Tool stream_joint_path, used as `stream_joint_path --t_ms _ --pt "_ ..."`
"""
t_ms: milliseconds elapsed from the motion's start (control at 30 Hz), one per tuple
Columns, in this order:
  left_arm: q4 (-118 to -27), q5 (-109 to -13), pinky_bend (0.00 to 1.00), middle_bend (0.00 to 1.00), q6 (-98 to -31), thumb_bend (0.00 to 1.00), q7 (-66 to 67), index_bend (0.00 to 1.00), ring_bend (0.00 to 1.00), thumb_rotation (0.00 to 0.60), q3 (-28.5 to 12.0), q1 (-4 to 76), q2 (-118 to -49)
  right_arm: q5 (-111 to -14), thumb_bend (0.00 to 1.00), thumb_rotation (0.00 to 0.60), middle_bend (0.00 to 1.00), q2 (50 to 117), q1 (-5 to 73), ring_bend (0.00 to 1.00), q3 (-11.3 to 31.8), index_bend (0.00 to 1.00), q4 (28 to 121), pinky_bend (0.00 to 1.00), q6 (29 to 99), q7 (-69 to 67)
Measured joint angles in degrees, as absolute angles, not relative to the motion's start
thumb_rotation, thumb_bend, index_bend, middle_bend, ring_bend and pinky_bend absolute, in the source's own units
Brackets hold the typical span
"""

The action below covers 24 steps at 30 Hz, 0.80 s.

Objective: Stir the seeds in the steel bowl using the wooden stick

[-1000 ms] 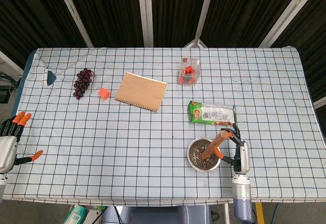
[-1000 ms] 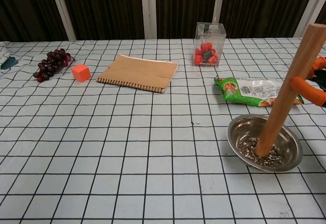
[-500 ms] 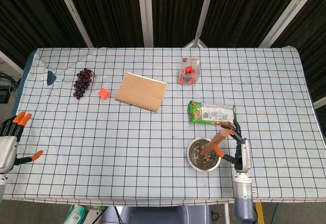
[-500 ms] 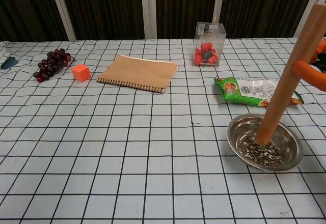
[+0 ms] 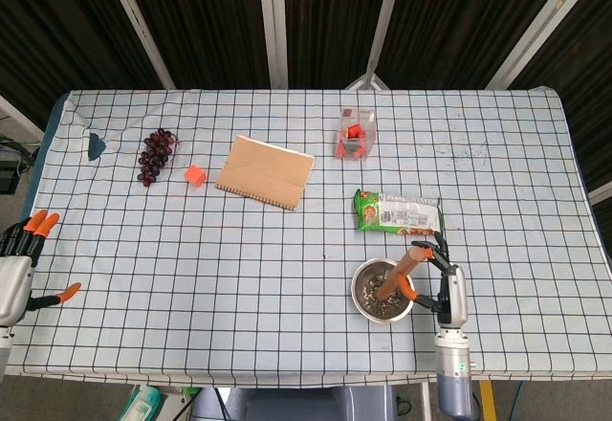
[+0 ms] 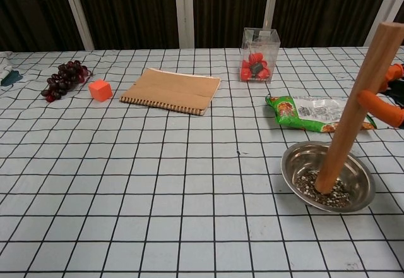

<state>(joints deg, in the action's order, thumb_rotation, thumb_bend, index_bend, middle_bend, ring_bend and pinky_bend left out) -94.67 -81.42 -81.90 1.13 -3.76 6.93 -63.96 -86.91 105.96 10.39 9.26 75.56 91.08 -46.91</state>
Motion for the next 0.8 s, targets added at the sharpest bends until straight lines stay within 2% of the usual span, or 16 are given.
stream_joint_path --t_ms 467,667,800 --pt "-94.65 -81.55 0.0 0.0 -82.04 0.08 1.18 0.0 0.0 0.6 -3.7 6.86 -64.0 -86.79 0.56 0.6 0.65 106.91 10.15 0.3 8.47 0.74 72.79 0.0 90.23 -47.96" --pt "-94.59 -81.69 0.0 0.0 -82.19 0.08 0.93 0.0 0.0 0.6 -3.73 6.84 -64.01 -87.71 0.56 0.6 0.65 106.04 10.52 0.3 9.12 0.74 74.45 0.0 90.99 -47.63" --pt "-94.5 -81.93 0.0 0.0 -82.32 0.08 0.76 0.0 0.0 0.6 -3.7 6.83 -64.1 -89.4 0.56 0.6 0.65 103.79 10.99 0.3 9.76 0.74 78.74 0.0 92.14 -45.34"
